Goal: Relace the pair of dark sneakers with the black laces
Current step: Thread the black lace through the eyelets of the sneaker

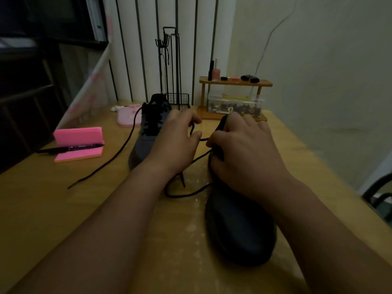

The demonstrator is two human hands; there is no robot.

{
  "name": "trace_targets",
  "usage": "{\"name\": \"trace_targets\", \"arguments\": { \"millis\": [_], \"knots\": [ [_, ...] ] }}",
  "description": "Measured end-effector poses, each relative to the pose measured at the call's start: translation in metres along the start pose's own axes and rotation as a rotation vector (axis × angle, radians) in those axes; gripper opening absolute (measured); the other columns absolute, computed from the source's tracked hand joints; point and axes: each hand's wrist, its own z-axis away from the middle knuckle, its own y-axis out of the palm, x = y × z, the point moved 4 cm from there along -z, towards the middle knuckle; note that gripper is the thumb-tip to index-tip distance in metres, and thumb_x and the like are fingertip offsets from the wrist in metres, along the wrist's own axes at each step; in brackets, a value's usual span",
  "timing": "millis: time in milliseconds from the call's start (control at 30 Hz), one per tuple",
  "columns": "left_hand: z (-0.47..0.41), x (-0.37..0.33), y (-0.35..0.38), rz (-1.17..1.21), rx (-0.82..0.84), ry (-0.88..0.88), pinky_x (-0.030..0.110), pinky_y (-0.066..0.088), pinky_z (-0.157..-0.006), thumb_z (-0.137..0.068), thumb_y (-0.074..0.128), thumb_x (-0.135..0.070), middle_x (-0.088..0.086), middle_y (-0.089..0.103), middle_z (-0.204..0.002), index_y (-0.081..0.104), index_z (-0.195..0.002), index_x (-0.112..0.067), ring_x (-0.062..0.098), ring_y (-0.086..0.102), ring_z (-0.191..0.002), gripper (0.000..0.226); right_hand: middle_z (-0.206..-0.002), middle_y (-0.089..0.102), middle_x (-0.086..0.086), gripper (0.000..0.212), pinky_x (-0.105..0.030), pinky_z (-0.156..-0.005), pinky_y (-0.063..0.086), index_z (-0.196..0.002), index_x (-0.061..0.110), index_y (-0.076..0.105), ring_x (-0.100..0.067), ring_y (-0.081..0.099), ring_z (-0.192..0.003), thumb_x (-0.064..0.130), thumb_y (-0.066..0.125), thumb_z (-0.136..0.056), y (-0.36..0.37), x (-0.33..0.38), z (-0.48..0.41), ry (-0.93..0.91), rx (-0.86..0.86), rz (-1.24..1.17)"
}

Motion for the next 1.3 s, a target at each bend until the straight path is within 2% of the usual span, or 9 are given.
{"name": "trace_targets", "arguments": {
  "millis": [100, 167, 300, 433, 633, 800, 1033, 1200, 1300],
  "knots": [
    [0.000, -0.003, -0.008, -0.016, -0.138, 0.037, 0.041, 0.042, -0.114, -0.096, 0.069, -0.024, -0.007, 0.040, -0.136, 0.058, -0.131, -0.034, 0.015, 0.042, -0.133, 0.038, -0.104, 0.035, 0.005, 0.021, -0.037, -0.085, 0.029, -0.117, 0.035, 0.068, -0.019, 0.041, -0.106, 0.039, 0.059, -0.098, -0.001, 0.005, -0.002, 0.044, -0.024, 0.015],
    [0.002, -0.010, -0.016, -0.020, -0.211, 0.073, 0.051, 0.046, -0.108, -0.096, 0.065, -0.025, -0.009, 0.048, -0.127, 0.062, -0.117, -0.036, 0.016, 0.047, -0.126, 0.024, -0.104, 0.036, 0.005, 0.021, -0.037, -0.087, 0.032, -0.117, 0.032, 0.066, -0.019, 0.041, -0.105, 0.038, 0.058, -0.098, -0.001, 0.004, -0.002, 0.070, -0.027, -0.001],
    [0.003, -0.024, -0.018, 0.196, 0.092, -0.005, 0.038, 0.055, -0.077, -0.101, 0.053, -0.021, -0.008, 0.068, -0.093, 0.069, -0.094, -0.027, 0.009, 0.064, -0.085, 0.018, -0.105, 0.034, 0.006, 0.028, -0.039, -0.092, 0.035, -0.124, 0.035, 0.063, -0.017, 0.037, -0.103, 0.043, 0.055, -0.098, 0.000, 0.001, -0.001, 0.089, -0.001, -0.020],
    [0.013, -0.024, -0.012, 0.182, 0.512, -0.105, 0.036, 0.057, -0.069, -0.101, 0.056, -0.025, 0.000, 0.075, -0.090, 0.068, -0.105, -0.025, 0.016, 0.068, -0.075, 0.012, -0.103, 0.037, 0.004, 0.025, -0.037, -0.085, 0.032, -0.116, 0.031, 0.063, -0.015, 0.032, -0.096, 0.046, 0.053, -0.097, 0.001, 0.000, -0.001, 0.087, -0.004, -0.045],
    [0.004, -0.018, -0.022, 0.859, 0.443, -0.280, 0.021, 0.042, -0.050, -0.101, 0.060, -0.008, 0.004, 0.068, -0.081, 0.060, -0.126, -0.018, 0.011, 0.055, -0.060, 0.027, -0.088, 0.052, 0.009, 0.009, -0.043, -0.085, 0.044, -0.094, 0.028, 0.055, -0.013, 0.048, -0.083, 0.035, 0.049, -0.097, -0.005, -0.005, 0.003, 0.127, -0.197, -0.368],
    [0.007, -0.027, -0.015, 1.241, 0.435, -0.346, 0.022, 0.058, -0.064, -0.102, 0.047, 0.004, 0.013, 0.072, -0.104, 0.065, -0.113, -0.005, 0.011, 0.066, -0.072, 0.023, -0.067, 0.053, 0.008, 0.065, -0.043, -0.080, 0.041, -0.065, 0.029, 0.061, -0.008, 0.048, -0.068, 0.073, 0.028, -0.099, -0.005, 0.001, 0.003, 0.118, -0.079, -0.381],
    [0.005, -0.020, -0.017, 0.911, 0.299, -0.315, 0.027, 0.051, -0.063, -0.101, 0.052, -0.010, 0.003, 0.068, -0.092, 0.070, -0.106, -0.009, 0.012, 0.059, -0.069, 0.018, -0.076, 0.068, 0.013, 0.020, -0.017, -0.062, 0.048, -0.089, 0.033, 0.067, -0.001, 0.064, -0.071, 0.040, 0.056, -0.104, -0.009, -0.012, 0.003, 0.167, 0.020, -0.815],
    [0.007, -0.033, -0.020, 0.398, 0.157, -0.061, 0.030, 0.047, -0.088, -0.104, 0.054, -0.048, -0.007, 0.061, -0.113, 0.072, -0.102, -0.026, 0.008, 0.060, -0.103, 0.028, -0.059, 0.057, 0.005, 0.032, -0.028, -0.052, 0.042, -0.092, 0.018, 0.069, -0.009, 0.051, -0.053, 0.040, 0.050, -0.108, -0.016, -0.033, 0.003, 0.298, -0.081, -1.125],
    [0.014, -0.056, -0.023, 0.455, 0.170, 0.110, 0.023, 0.051, -0.085, -0.110, 0.042, -0.045, 0.001, 0.067, -0.104, 0.071, -0.108, -0.023, 0.008, 0.064, -0.099, 0.036, -0.062, 0.059, 0.010, 0.035, -0.022, -0.056, 0.042, -0.089, 0.018, 0.071, -0.001, 0.052, -0.056, 0.041, 0.051, -0.108, -0.016, -0.033, 0.002, 0.302, -0.109, -1.123]
  ]
}}
